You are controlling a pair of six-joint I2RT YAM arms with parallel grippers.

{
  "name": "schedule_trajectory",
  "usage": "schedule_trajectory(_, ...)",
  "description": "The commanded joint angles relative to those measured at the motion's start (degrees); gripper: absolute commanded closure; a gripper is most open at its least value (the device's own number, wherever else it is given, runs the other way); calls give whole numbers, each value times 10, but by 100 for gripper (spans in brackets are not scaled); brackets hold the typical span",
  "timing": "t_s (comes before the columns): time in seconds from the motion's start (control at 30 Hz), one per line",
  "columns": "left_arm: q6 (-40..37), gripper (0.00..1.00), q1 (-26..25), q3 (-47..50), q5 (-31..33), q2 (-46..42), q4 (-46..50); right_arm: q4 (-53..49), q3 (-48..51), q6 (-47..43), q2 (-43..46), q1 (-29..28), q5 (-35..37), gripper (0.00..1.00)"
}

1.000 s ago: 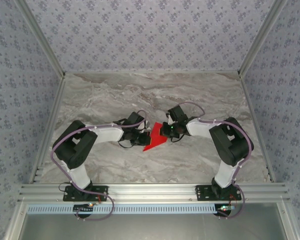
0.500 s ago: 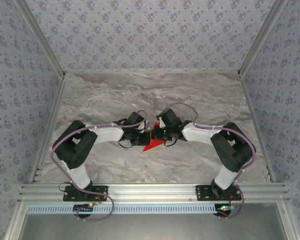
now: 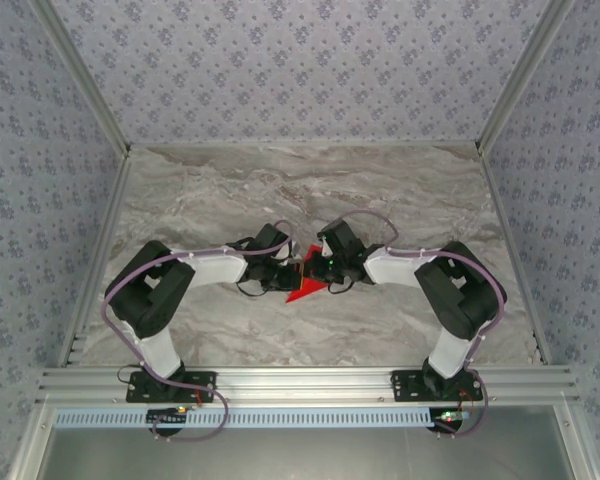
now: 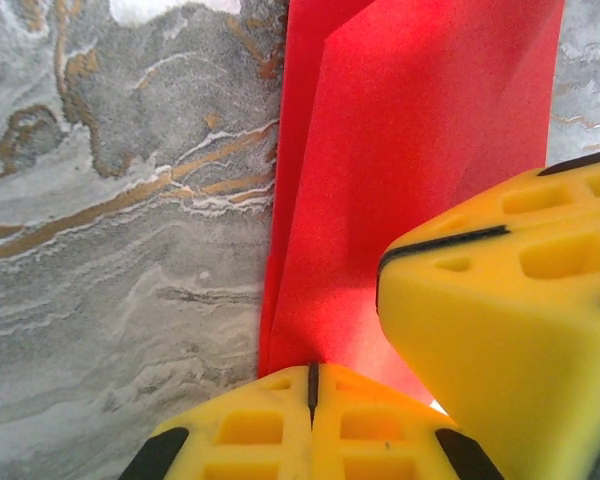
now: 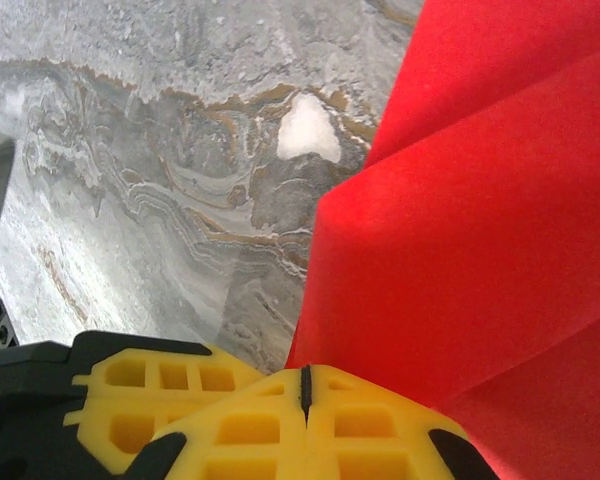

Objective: Fold a paper plane with a square sheet of paper (pick it up from the middle)
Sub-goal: Fourth fold the wing at the center of the table.

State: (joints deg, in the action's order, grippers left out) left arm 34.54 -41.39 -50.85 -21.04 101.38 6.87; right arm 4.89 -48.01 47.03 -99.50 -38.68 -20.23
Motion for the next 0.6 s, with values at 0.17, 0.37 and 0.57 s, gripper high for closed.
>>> schedule_trajectory(0.17, -4, 100, -11, 46, 65, 60, 85, 6, 40, 33, -25, 22, 4, 100)
schedule_trajectory(0.37, -8, 100, -11, 48, 66, 60, 90, -42, 32, -12, -6, 57, 44, 100)
schedule_trajectory(0.57, -11, 100, -12, 45, 64, 60, 91, -57, 23, -60, 30, 98, 51, 100)
